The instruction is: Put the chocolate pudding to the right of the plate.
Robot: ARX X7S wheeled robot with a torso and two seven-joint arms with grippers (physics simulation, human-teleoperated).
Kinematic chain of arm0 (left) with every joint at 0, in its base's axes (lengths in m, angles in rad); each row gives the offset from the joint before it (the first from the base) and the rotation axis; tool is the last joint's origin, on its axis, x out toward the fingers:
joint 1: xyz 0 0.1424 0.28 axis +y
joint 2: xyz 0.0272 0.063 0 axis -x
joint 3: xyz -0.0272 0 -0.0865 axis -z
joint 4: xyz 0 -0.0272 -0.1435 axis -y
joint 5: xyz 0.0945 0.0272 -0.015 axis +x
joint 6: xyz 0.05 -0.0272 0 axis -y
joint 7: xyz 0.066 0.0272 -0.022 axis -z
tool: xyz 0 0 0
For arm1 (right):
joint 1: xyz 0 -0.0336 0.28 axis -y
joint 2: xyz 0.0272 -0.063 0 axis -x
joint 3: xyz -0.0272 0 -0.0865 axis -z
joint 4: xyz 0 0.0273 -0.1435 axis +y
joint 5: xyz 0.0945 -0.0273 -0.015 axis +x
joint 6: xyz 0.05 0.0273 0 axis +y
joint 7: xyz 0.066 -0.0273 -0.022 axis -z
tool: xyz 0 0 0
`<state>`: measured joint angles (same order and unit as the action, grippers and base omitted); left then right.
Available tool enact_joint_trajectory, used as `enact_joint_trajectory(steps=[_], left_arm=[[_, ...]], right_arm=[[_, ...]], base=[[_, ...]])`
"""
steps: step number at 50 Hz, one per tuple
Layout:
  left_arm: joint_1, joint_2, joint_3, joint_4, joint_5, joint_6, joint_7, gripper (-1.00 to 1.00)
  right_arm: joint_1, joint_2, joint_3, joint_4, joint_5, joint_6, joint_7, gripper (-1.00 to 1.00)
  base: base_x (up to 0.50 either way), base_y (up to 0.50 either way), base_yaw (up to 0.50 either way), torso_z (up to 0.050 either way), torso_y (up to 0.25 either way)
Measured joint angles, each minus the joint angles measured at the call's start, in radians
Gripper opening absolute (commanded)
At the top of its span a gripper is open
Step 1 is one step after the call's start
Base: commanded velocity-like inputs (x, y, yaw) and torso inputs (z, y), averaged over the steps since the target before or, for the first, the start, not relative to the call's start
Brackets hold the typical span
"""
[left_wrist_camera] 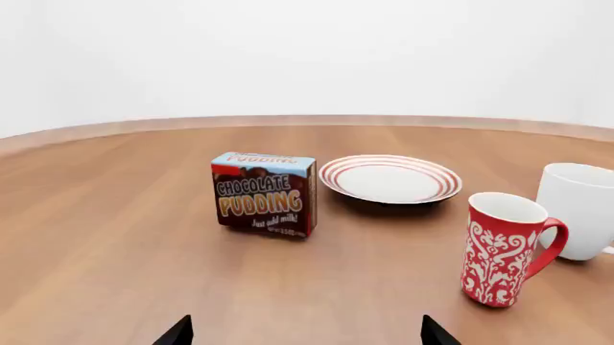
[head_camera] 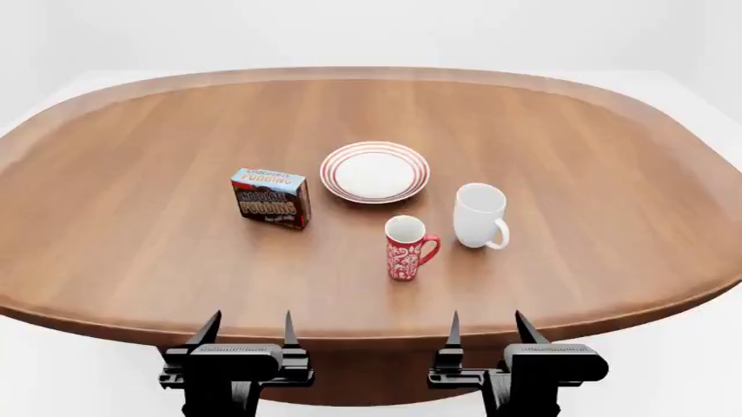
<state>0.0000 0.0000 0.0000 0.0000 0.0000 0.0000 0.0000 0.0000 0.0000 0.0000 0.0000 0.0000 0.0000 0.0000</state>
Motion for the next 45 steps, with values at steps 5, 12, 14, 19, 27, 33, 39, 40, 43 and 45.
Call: enact_joint_trajectory(steps=[5,12,14,19,27,33,39,40,43,45], left_arm=[[-0.002,-0.008,0.010,-0.005,-0.006,0.000,-0.011,1.00],[-0.003,-0.023,0.030,-0.012,-0.021,0.003,-0.030,1.00],[-0.003,-0.024,0.038,-0.015,-0.026,0.003,-0.034,1.00],[-0.004,-0.036,0.051,-0.020,-0.035,0.005,-0.045,1.00],[-0.005,-0.052,0.070,-0.024,-0.047,0.007,-0.062,1.00],[-0.006,-0.062,0.082,-0.026,-0.056,0.009,-0.073,1.00],[-0.006,-0.070,0.092,-0.028,-0.063,0.010,-0.083,1.00],[-0.006,-0.071,0.093,-0.028,-0.064,0.010,-0.085,1.00],[-0.008,-0.078,0.094,-0.024,-0.069,0.002,-0.090,1.00],[-0.015,-0.083,0.097,0.009,-0.075,-0.042,-0.095,1.00]], right_arm=[[0.004,0.007,-0.010,0.005,0.007,0.007,0.013,1.00],[0.009,0.022,-0.028,0.020,0.023,0.013,0.038,1.00],[0.010,0.029,-0.031,0.023,0.026,0.012,0.046,1.00],[0.010,0.037,-0.045,0.029,0.034,0.007,0.063,1.00],[0.008,0.050,-0.065,0.033,0.046,0.002,0.084,1.00],[0.008,0.059,-0.079,0.037,0.053,-0.003,0.096,1.00],[0.009,0.067,-0.092,0.039,0.059,-0.006,0.106,1.00],[0.009,0.068,-0.094,0.039,0.060,-0.006,0.107,1.00],[0.010,0.069,-0.100,0.035,0.069,0.004,0.109,1.00],[0.018,0.076,-0.103,0.006,0.076,0.049,0.111,1.00]], base=[[0.00,0.00,0.00,0.000,0.000],[0.00,0.00,0.00,0.000,0.000],[0.00,0.50,0.00,0.000,0.000],[0.00,0.50,0.00,0.000,0.000],[0.00,0.50,0.00,0.000,0.000],[0.00,0.50,0.00,0.000,0.000],[0.00,0.50,0.00,0.000,0.000],[0.00,0.50,0.00,0.000,0.000],[0.00,0.10,0.00,0.000,0.000],[0.00,0.00,0.00,0.000,0.000]])
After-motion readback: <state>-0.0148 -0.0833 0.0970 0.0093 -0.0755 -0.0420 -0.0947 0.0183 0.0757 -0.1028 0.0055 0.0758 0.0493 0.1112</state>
